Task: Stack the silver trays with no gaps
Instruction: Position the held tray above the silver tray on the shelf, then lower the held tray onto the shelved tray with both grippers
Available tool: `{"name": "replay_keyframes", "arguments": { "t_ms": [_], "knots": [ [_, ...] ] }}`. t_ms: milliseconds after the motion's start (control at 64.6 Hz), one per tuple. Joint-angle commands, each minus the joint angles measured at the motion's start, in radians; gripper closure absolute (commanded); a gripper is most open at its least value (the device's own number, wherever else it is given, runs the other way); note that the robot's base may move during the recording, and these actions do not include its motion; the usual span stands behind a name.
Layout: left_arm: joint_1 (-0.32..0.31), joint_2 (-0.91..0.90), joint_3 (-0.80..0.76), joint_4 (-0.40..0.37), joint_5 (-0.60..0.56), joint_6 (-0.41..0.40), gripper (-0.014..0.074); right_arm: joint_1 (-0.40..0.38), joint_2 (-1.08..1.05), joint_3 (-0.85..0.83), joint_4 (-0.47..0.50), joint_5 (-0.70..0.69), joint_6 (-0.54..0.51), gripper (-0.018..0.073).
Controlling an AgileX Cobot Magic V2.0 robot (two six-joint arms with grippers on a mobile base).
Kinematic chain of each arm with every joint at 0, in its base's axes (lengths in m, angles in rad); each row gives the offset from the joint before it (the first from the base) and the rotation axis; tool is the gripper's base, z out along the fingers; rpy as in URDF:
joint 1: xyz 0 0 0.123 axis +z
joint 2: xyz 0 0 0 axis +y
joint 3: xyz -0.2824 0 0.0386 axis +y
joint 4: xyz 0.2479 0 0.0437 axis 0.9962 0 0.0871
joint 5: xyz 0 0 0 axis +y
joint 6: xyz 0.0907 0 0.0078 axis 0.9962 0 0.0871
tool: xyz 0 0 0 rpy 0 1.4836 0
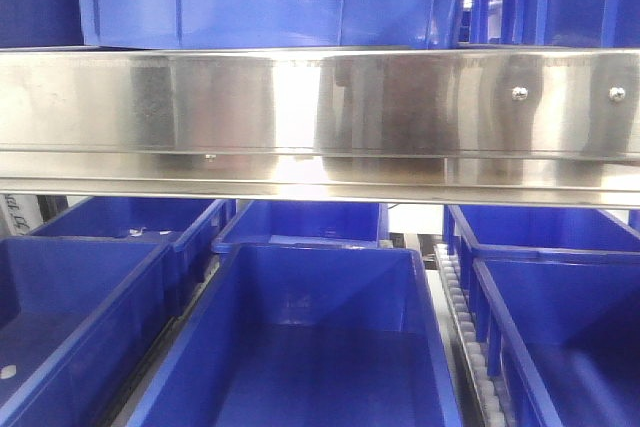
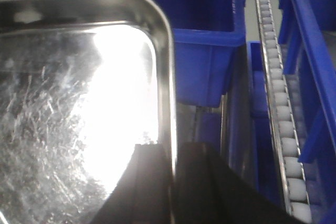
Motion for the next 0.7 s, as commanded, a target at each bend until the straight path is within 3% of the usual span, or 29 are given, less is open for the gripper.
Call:
{"name": "replay_keyframes", "arguments": {
  "t_ms": [0,124,279,434,542,681],
  "knots": [
    [0.028,0.005,-0.010,-0.049,-0.033,0.021,0.0613,0.001,0.025,-0.012,0.056,-0.089,-0.045,0.0560],
    [0.120,0.039,-0.010,-0.227,-0.037,0.137,0.0613,-0.001,0.083,-0.031,0.134,-0.086,-0.061,0.0560],
    [0.251,0.095,-0.010,-0.429,-0.057,0.265,0.0613,-0.006,0.160,-0.033,0.163,-0.105,-0.067,0.0560],
    [0.363,0.158,-0.010,-0.596,-0.061,0.396,0.0613,-0.079,0.233,-0.033,0.308,-0.137,-0.067,0.0560],
    [0.408,0.207,-0.010,-0.643,-0.061,0.460,0.0613,-0.142,0.282,-0.033,0.407,-0.180,-0.078,0.0560],
    [0.428,0.283,-0.010,-0.648,-0.065,0.480,0.0613,-0.182,0.339,-0.033,0.419,-0.182,-0.087,0.0560]
  ]
}}
